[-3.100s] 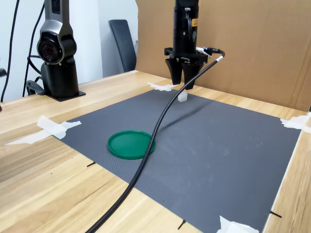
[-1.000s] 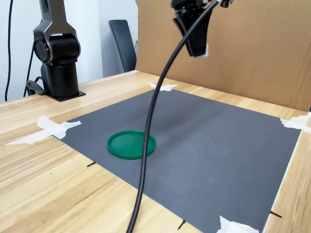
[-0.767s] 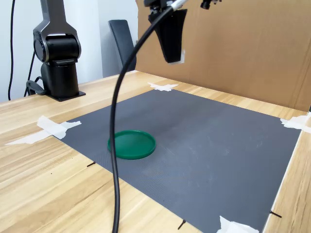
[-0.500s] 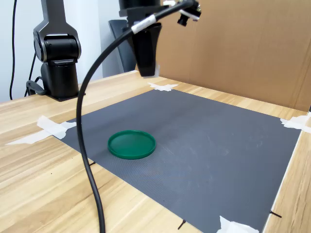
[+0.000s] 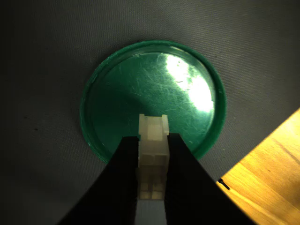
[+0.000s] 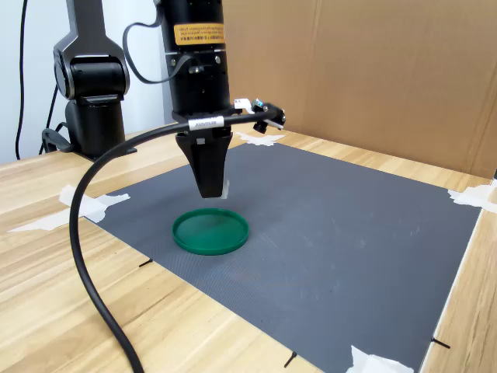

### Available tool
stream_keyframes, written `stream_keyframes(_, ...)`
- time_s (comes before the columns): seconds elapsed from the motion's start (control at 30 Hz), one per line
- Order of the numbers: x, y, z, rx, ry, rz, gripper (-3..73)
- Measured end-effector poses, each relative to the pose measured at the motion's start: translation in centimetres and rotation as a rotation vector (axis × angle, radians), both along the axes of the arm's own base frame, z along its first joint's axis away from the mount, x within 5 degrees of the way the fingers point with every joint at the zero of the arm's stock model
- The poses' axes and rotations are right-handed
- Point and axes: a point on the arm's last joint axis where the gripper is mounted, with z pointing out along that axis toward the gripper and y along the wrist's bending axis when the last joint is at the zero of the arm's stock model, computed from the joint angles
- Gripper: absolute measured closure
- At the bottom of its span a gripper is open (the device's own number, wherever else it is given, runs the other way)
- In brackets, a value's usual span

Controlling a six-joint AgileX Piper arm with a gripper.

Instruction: Grasp a white terminal and put it in the green lid.

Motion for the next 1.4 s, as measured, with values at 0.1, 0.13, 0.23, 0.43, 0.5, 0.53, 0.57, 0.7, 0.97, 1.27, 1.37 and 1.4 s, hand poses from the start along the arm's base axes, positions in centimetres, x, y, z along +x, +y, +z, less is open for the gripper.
stream_keyframes(0.1,0.2,0.0,-0.7,0.004,0.025,0.000,61.1)
stream_keyframes(0.13,0.3,0.0,-1.2,0.007,0.040,0.000,61.1)
stream_keyframes(0.23,0.4,-0.1,-1.8,0.010,0.059,0.000,60.8)
stream_keyframes(0.43,0.8,-0.1,-2.7,0.012,0.068,0.000,51.1)
stream_keyframes(0.5,0.9,-0.2,-2.7,0.011,0.065,0.000,44.3)
stream_keyframes(0.53,0.9,-0.2,-2.7,0.011,0.065,0.000,41.1)
stream_keyframes(0.57,0.9,-0.2,-2.7,0.011,0.063,0.000,34.4)
stream_keyframes(0.7,0.9,-0.2,-2.7,0.011,0.061,0.000,25.0)
stream_keyframes(0.97,1.1,0.2,0.3,0.040,-0.133,-0.048,18.9)
stream_keyframes(1.27,0.7,1.1,6.4,0.205,-0.492,-0.229,33.0)
stream_keyframes(1.37,0.3,1.4,7.4,0.257,-0.530,-0.260,52.8)
stream_keyframes(1.4,0.0,1.5,7.9,0.268,-0.546,-0.266,58.0)
